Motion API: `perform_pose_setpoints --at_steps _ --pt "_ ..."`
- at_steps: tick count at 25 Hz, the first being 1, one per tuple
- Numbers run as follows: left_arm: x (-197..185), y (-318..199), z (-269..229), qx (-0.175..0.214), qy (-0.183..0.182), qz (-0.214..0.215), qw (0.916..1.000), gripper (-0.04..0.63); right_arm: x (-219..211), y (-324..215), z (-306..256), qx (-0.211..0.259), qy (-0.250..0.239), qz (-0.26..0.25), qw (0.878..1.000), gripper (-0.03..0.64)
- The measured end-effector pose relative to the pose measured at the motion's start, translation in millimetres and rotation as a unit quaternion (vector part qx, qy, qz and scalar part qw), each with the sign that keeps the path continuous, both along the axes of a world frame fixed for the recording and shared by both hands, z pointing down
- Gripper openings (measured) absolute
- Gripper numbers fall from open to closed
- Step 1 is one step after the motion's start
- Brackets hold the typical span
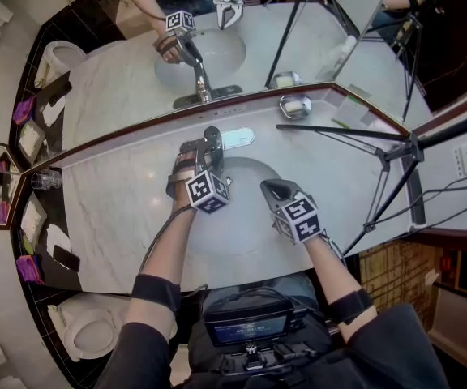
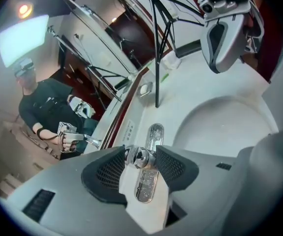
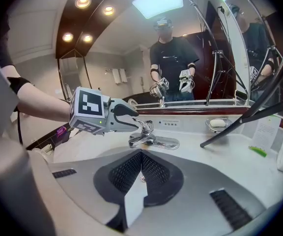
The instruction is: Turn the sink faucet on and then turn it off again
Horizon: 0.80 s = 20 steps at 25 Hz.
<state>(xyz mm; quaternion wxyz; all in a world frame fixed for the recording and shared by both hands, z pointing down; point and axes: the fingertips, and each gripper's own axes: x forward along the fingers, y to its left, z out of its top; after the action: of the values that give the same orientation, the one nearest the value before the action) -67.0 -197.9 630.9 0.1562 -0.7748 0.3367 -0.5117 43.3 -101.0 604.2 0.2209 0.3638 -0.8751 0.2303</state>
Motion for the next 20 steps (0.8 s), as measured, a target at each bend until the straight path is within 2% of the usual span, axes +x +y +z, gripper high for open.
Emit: perform_pose_setpoints --at_steps 5,11,16,20 --pt "0.5 1.0 12.6 -0.001 -0.021 0.011 0.9997 0.164 0.6 0.7 3.5 -0.003 -0.003 0.003 1.0 0.018" --pt "-2.0 -2.2 0.5 0.025 -0.033 -0.003 0.9991 0.107 4.8 4.1 8.1 -0.007 -0.001 0.009 1.0 0.018" --pt "-4.1 -3.9 0.6 0.04 -0.031 -0.011 0.9986 0.072 2.1 5.5 8.7 -0.009 -0.003 0.008 1.0 0.018" --pt "-3.1 -3.6 -0.9 0.042 -0.025 -0.016 0.9987 0.072 1.4 3.2 10.2 -0.01 -0.003 0.008 1.0 0.018"
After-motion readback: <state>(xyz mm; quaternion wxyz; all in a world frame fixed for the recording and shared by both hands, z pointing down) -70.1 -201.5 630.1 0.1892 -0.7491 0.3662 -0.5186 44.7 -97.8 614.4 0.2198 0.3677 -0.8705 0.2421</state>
